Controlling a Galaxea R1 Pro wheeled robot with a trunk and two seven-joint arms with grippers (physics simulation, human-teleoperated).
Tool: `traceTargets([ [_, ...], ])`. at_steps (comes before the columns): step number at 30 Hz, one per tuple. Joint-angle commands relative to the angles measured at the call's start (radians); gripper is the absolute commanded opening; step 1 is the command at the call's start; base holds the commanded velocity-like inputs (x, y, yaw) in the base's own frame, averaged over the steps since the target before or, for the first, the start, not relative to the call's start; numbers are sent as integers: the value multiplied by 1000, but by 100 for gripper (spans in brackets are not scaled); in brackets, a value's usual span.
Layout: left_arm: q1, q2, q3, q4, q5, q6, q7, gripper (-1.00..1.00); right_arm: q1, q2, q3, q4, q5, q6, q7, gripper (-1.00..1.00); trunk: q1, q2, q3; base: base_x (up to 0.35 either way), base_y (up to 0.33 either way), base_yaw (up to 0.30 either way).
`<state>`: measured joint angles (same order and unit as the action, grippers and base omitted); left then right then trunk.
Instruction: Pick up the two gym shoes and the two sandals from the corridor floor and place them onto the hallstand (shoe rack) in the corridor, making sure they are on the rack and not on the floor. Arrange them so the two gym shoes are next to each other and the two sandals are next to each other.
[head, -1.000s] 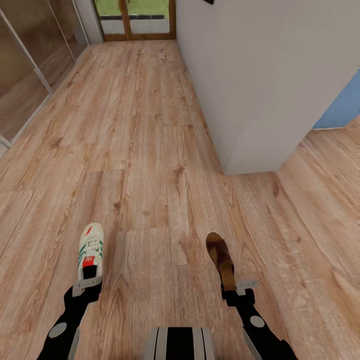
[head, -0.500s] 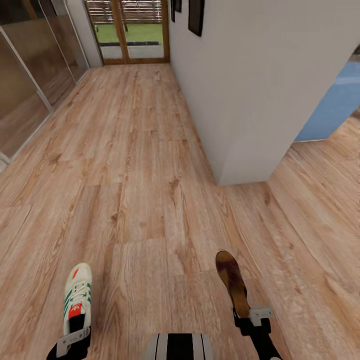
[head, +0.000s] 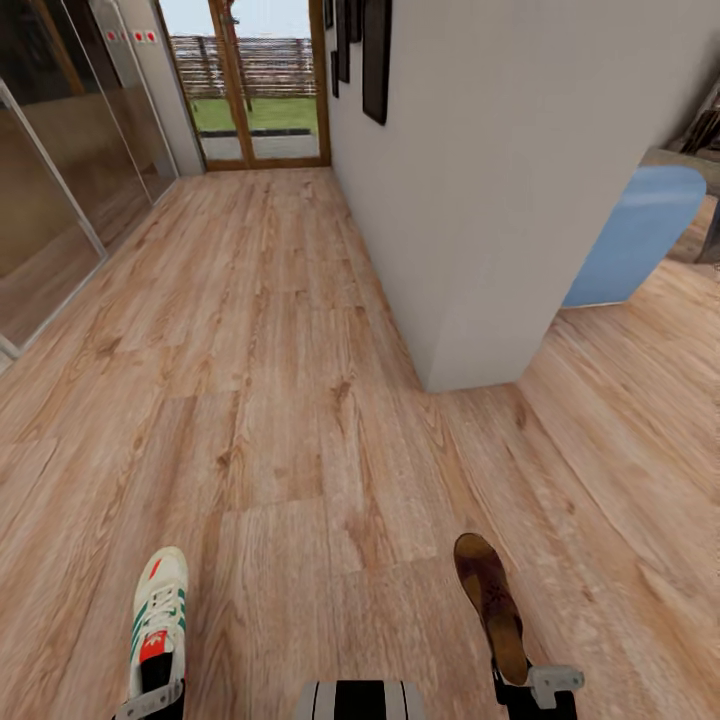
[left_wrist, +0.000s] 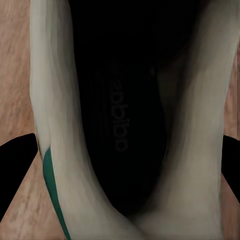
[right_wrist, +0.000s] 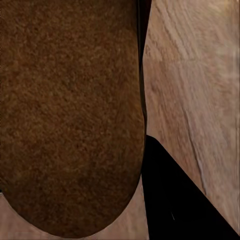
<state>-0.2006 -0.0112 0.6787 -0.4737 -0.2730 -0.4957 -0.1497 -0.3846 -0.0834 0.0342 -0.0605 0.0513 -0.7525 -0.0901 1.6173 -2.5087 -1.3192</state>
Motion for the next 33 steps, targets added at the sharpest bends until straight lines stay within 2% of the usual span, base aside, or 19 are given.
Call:
traceTargets([
  [1, 2, -1, 5, 5, -9, -4, -7, -100, 0, 0, 6, 3, -12, -3, -7, -100, -1, 0, 5, 0, 0, -75],
  [6, 6, 0, 0, 21, -33, -21, -7, -100, 0, 2, 7, 5, -33, -4, -7, -100, -3, 1, 32, 0, 0, -75],
  [14, 10, 0, -1, 26, -98, -60, -8, -100, 0, 2, 7, 6, -38, -4, -7, -100, -6, 3, 75, 0, 0, -75],
  [17, 10, 0, -1, 26, -112, -61, -8, -100, 0, 3, 7, 7, -38, -4, -6, -100, -8, 4, 91, 0, 0, -75],
  [33, 10, -1, -1, 35, -121, -63, -7, -100, 0, 6, 8, 7, -37, -3, -4, -100, -15, 8, 178, 0, 0, -60],
])
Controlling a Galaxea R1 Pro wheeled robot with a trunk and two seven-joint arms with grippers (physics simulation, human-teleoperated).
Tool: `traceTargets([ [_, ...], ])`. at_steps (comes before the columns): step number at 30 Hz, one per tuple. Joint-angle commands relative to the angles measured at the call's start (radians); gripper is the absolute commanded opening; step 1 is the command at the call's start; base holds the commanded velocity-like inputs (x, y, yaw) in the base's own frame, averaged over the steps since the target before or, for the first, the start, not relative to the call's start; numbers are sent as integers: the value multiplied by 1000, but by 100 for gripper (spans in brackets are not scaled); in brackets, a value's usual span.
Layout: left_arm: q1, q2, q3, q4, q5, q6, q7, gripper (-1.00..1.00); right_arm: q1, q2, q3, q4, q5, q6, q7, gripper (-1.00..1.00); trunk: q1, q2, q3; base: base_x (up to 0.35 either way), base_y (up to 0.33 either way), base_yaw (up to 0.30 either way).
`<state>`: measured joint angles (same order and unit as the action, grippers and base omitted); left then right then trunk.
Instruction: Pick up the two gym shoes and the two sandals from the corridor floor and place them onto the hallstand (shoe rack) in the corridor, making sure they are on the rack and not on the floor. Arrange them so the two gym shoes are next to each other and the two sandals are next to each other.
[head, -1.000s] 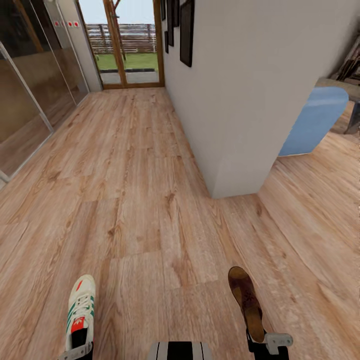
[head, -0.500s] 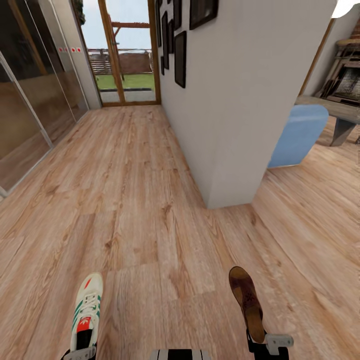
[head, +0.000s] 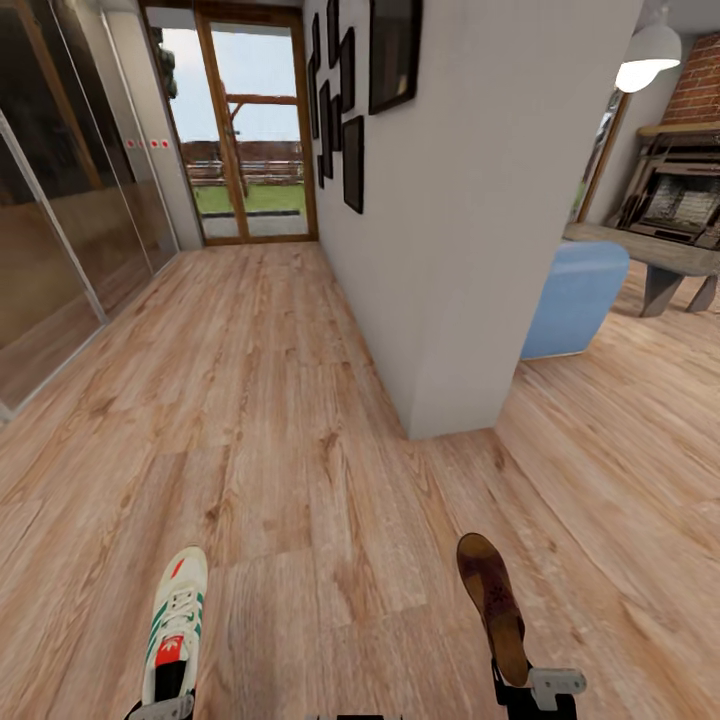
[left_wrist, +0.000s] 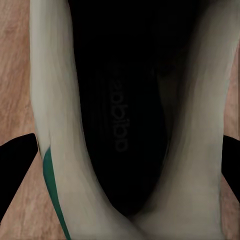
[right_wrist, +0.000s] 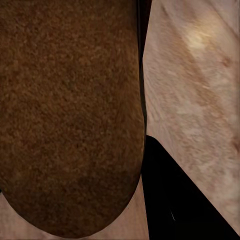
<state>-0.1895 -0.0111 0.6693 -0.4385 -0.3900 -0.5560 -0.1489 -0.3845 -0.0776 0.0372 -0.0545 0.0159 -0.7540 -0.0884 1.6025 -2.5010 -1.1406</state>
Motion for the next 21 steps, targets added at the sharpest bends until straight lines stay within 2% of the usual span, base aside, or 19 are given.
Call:
traceTargets([
  [1, -1, -1, 9, 0, -4, -2, -8, -100, 0, 0, 5, 1, -2, -1, -5, -100, -1, 0, 5, 0, 0, -10],
  [5, -1, -1, 9, 0, -4, -2, -8, -100, -1, 1, 5, 1, -2, -1, -4, -100, -2, 1, 26, 0, 0, -4],
  [19, -1, -1, 9, 21, -6, -2, -8, -100, 0, 1, 5, 1, -1, -1, -5, -100, -55, 98, 92, 0, 0, 0],
  [21, -1, -1, 9, 21, -6, -2, -8, -100, 0, 1, 6, 1, -1, -1, -5, -100, -55, 98, 95, 0, 0, 0],
])
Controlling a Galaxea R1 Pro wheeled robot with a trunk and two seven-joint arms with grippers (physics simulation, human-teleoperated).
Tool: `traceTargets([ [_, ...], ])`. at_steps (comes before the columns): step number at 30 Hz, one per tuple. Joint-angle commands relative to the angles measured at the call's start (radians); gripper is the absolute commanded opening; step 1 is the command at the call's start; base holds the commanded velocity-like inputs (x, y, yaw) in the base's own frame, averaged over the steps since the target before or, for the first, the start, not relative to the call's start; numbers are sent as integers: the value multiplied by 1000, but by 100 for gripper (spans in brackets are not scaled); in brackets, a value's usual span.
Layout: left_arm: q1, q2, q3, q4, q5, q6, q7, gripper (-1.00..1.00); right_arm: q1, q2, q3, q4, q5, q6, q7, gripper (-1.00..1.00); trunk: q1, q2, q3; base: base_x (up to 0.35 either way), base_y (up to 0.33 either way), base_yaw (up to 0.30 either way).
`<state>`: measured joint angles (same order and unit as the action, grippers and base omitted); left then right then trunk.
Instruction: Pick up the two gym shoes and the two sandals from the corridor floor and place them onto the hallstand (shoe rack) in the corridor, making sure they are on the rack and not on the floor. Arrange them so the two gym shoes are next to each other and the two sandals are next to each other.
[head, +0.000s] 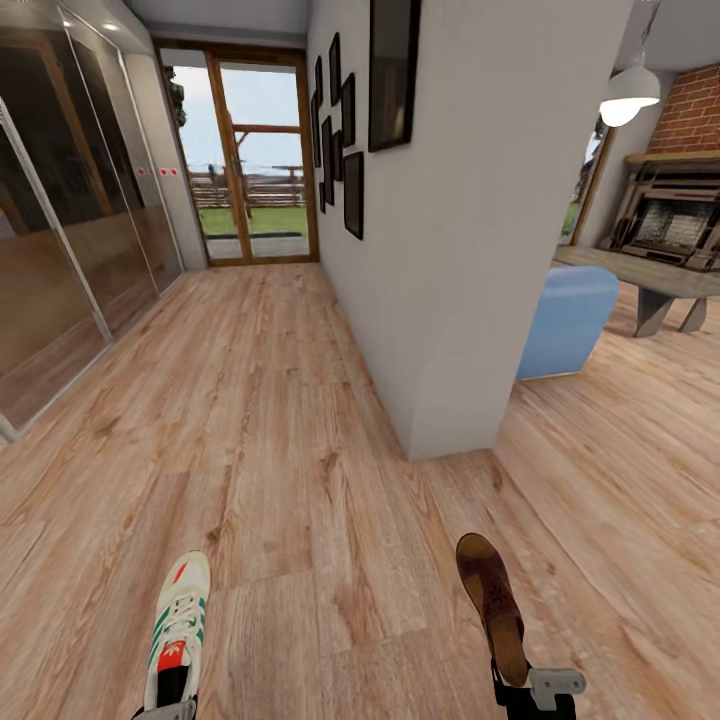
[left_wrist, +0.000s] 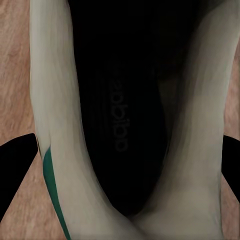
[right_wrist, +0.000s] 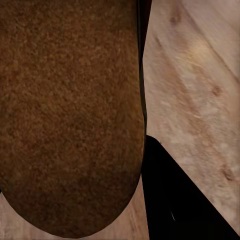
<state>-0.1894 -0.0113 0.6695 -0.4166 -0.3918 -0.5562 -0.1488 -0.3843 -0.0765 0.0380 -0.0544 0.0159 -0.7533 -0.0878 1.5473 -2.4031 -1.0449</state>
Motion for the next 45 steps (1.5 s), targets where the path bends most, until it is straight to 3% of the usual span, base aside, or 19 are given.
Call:
traceTargets([
  [1, -1, -1, 8, -1, -4, -3, -8, -100, -1, 0, 4, 1, -2, -1, -6, -100, 0, 0, 1, 0, 0, 0],
  [11, -1, -1, 8, 0, -2, -7, -8, -100, -1, 5, 3, 1, -3, -2, -10, -100, 0, 0, 6, 0, 0, 48],
  [45, -1, -1, 8, 4, -2, -6, -7, -100, -1, 9, 5, -1, -4, -2, -9, -100, 0, 0, 9, 0, 0, 274],
])
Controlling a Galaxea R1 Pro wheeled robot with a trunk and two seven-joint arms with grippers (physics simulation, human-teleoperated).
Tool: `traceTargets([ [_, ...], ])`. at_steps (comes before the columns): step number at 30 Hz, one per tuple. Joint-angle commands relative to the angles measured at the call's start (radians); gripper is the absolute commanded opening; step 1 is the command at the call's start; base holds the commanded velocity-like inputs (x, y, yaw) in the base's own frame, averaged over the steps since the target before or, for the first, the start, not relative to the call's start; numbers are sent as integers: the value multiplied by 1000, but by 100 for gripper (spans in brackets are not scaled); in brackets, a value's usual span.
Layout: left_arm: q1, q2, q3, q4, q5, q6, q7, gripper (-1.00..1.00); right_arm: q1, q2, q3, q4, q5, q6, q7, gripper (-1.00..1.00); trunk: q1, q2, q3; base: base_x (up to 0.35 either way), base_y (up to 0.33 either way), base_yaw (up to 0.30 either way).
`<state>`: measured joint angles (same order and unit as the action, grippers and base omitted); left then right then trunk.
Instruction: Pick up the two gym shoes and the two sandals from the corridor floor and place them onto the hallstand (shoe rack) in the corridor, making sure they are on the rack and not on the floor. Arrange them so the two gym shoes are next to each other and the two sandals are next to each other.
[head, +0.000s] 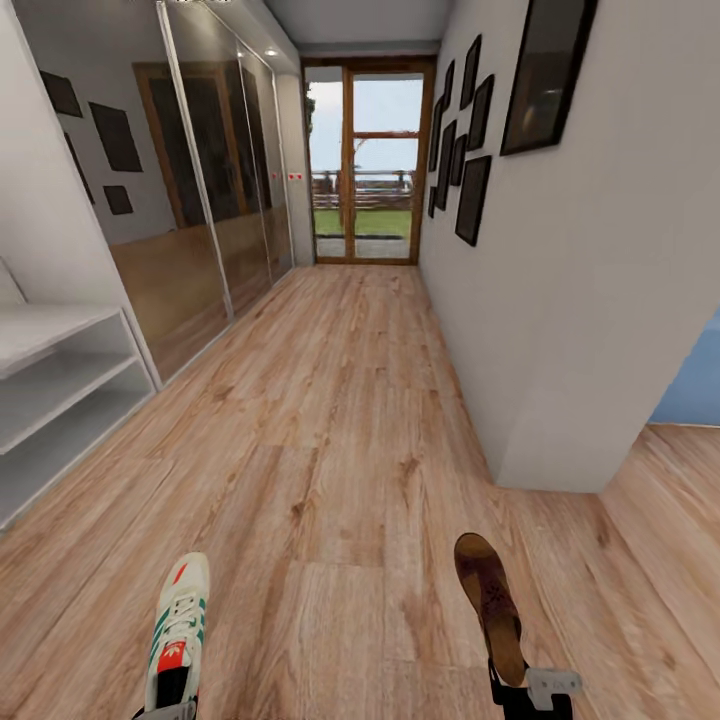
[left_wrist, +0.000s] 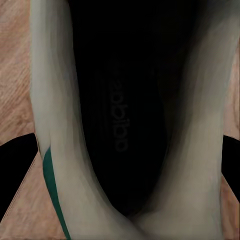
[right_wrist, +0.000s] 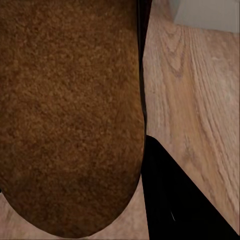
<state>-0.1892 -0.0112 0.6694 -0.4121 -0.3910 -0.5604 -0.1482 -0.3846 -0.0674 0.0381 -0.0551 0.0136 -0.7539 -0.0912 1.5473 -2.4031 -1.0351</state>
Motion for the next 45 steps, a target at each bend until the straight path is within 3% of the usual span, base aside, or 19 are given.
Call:
traceTargets([
  [1, -1, -1, 9, -1, -3, -2, -8, -100, 0, 0, 5, 0, -1, -2, -6, -100, 0, 0, 0, 0, 0, 279],
  [45, -1, -2, 8, -1, -3, -1, -8, -100, 0, 1, 3, -3, -4, -4, -7, -100, 0, 0, 21, 0, 0, 266],
])
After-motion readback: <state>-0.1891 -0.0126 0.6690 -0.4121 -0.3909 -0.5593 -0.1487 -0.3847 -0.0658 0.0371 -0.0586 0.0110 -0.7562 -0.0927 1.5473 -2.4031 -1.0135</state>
